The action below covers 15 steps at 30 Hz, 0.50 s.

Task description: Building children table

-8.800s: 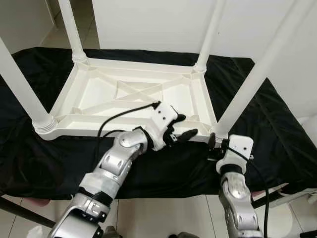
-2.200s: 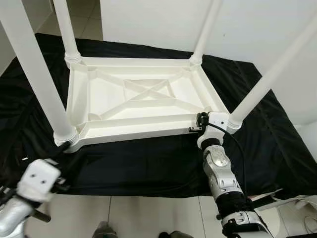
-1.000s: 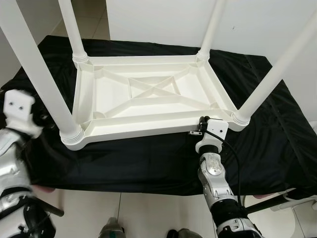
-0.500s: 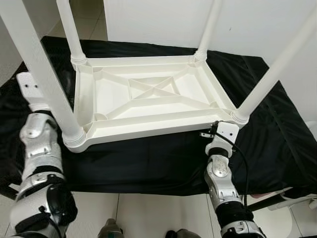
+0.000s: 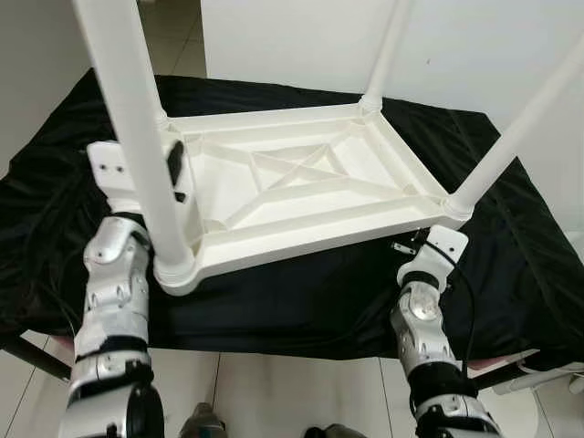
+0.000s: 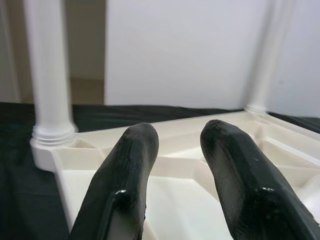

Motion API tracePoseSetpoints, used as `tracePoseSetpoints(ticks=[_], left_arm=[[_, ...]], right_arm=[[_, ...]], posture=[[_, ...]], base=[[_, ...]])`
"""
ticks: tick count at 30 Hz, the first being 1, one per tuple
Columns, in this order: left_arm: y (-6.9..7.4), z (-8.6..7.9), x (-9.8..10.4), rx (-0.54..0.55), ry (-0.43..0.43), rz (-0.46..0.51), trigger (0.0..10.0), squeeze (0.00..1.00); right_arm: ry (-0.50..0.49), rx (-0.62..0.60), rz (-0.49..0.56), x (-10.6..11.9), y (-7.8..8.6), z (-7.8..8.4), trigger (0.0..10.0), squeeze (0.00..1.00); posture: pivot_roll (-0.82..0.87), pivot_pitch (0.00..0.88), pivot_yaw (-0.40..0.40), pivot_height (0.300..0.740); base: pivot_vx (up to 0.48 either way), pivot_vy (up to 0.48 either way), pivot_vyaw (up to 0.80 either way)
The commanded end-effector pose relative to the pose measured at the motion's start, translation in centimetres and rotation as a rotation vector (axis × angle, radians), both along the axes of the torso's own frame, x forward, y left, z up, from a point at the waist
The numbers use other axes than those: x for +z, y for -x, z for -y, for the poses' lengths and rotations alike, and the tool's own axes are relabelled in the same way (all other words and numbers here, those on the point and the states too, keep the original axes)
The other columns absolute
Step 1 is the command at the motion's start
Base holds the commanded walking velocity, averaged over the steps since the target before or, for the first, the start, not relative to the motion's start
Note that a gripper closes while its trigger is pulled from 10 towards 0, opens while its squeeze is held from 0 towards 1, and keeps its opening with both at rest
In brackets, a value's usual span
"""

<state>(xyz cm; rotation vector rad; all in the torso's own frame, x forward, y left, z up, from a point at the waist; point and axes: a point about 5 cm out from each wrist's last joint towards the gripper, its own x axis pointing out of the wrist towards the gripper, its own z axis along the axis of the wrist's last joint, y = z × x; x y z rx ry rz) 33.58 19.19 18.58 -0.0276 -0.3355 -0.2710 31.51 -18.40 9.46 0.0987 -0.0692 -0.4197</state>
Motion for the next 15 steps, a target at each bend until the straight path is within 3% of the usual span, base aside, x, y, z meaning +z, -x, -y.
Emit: tracePoseSetpoints(ticks=[1,4,8,15], left_arm=[[1.5,3.0,-0.2,-0.452,-0.125,0.016,10.0,0.00],[1.8,3.4,-0.3,-0.481,-0.121,0.005,10.0,0.00],[3.4,5.1,-0.3,-0.592,-0.132,-0.002,10.0,0.00],[4.5,6.1,0.5,-0.652,-0.119,-0.005,10.0,0.00]], right_arm=[[-0.032,-0.001,-0.038,-0.4,-0.4,0.9,10.0,0.00],[-0.046,0.001,-0.047,-0.4,-0.7,1.1,10.0,0.00],[-0.074,0.038,-0.082,0.1,-2.4,2.3,10.0,0.00],[-0.119,0.058,-0.141,0.2,-3.4,3.4,10.0,0.00]], posture=[[0.14,0.004,-0.084,0.740],[0.14,0.004,-0.084,0.740],[0.15,0.004,-0.094,0.740],[0.16,0.004,-0.111,0.740]], base=[[0.000,0.000,0.00],[0.000,0.000,0.00],[0.000,0.000,0.00],[0.000,0.000,0.00]])
